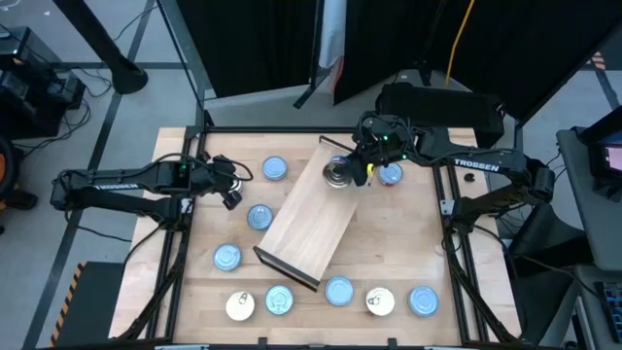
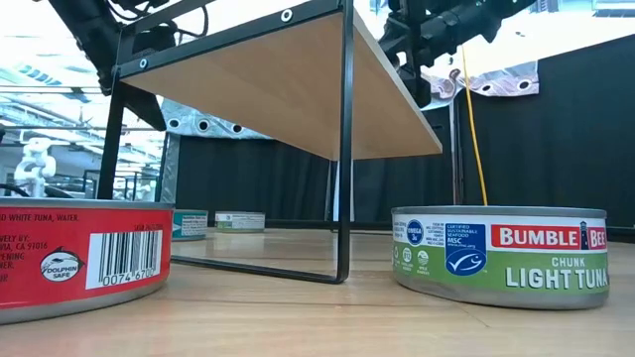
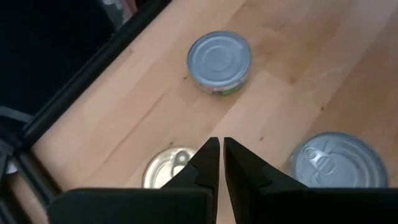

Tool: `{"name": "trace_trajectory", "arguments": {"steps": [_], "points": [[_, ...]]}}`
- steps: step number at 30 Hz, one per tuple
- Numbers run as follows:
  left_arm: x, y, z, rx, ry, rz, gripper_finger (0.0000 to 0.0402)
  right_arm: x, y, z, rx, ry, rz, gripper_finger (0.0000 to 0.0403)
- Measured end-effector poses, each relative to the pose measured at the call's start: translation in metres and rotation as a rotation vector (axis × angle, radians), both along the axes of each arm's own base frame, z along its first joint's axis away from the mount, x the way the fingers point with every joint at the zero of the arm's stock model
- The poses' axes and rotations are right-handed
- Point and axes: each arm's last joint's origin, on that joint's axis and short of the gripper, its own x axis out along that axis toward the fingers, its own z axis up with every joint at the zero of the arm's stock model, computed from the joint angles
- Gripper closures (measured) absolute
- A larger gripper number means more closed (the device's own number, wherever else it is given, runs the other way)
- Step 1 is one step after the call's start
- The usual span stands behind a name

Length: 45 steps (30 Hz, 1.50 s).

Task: Stack canned seafood by type on shelf
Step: Stack the blue tuna can on top of the blue tuna can on the shelf

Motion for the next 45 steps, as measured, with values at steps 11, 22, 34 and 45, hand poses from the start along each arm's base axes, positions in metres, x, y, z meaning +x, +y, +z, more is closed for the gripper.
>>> {"name": "trace_trajectory", "arguments": {"steps": [11, 22, 34, 45], "points": [[0.0, 0.0, 0.0, -0.008, 0.002, -0.023, 0.0374, 0.0, -0.003, -0.001, -0.036, 0.02, -0.073, 0.0135], [0.0, 0.0, 0.0, -0.008, 0.001, -0.022, 0.0374, -0.001, -0.002, -0.002, -0.058, 0.033, -0.057, 0.0067], [0.0, 0.0, 0.0, -0.009, 0.001, -0.021, 0.0374, -0.002, -0.004, 0.0, -0.099, 0.039, -0.126, 0.0032], [0.001, 0.0, 0.001, -0.007, -0.007, -0.022, 0.0374, -0.003, -0.005, 0.01, -0.208, -0.014, -0.142, 0.0017]]}}
